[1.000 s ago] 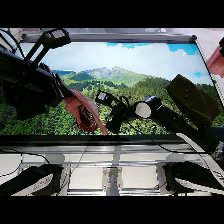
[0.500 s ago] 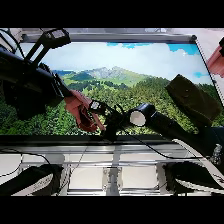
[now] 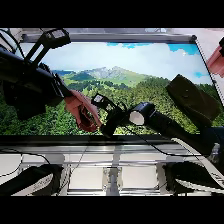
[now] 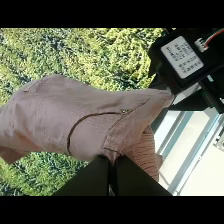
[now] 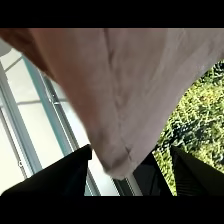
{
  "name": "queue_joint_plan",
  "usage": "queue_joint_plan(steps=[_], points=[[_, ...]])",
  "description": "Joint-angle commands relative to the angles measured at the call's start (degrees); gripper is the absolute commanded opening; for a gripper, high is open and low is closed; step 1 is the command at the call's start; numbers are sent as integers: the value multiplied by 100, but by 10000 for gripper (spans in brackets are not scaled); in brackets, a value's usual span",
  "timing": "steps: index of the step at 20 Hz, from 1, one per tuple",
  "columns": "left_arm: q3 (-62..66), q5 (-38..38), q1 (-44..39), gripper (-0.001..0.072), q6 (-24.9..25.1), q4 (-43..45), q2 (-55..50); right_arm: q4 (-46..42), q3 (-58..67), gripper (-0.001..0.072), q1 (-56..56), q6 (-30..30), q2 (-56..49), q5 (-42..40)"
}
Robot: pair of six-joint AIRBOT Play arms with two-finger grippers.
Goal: Fold the clothes and pants, and hang the long-sleeved shirts on hangers.
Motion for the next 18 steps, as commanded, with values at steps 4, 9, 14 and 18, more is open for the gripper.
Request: queue_joint_plan(steps=[4,9,14,18], points=[[4,0,-4,16,0,2,-2,59,-2,415,7,116,-940,-433],[4,2,2,16,2,15,-2,-50,46,12,-116,376,-940,-310],[4,4,0,16,-2,813,61,-345,223,11,-787,404,398,494],[4,87,-7,16,-4,859,299,-625,584,10,-1110,136,1864,1408]])
